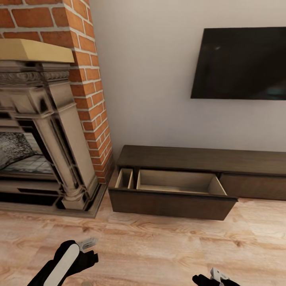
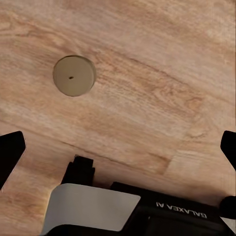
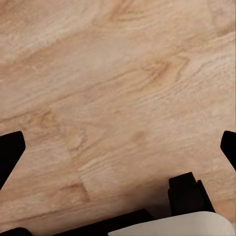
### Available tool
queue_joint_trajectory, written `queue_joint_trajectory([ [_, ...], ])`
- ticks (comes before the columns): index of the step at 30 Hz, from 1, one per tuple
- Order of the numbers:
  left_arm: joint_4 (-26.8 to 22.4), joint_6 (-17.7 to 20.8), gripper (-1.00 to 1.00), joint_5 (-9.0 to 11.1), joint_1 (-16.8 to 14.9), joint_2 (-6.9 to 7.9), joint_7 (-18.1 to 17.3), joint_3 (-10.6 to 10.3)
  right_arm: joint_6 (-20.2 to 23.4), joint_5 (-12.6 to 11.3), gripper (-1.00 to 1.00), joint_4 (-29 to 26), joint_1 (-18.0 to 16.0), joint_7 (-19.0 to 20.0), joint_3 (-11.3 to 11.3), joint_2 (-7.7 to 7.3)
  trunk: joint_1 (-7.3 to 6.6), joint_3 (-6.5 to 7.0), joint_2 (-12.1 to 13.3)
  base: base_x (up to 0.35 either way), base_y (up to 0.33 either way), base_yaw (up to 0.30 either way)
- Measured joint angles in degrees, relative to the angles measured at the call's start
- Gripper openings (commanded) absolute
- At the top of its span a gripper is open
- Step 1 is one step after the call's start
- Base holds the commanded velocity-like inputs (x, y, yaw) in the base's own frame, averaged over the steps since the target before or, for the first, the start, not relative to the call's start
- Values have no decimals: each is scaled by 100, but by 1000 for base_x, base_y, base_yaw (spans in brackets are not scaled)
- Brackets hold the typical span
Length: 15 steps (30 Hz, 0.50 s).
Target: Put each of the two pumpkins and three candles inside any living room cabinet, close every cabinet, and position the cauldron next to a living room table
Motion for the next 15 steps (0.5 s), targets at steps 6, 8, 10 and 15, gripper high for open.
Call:
queue_joint_trajectory([
  [6, 5, 7, 100, 10, 0, 231, -14, 12, -3, -2, 100, 5, -1, 2, 9, 1, 1, 0, 0, 46, 155, 0],
  [8, 4, 12, 100, 5, 0, 258, -9, 13, -7, -4, 100, 7, 1, 7, 11, 0, 1, 0, 0, -18, 256, 0],
  [10, 5, 11, 100, 8, 0, 264, -6, 9, -42, -5, 100, 11, 0, 9, 11, 0, 1, 0, 0, -7, 238, 0],
  [15, 6, 3, 100, 5, 0, 268, -7, 5, -171, -9, 100, 15, 2, 17, 12, 0, 1, 0, 0, -2, 232, 0],
])
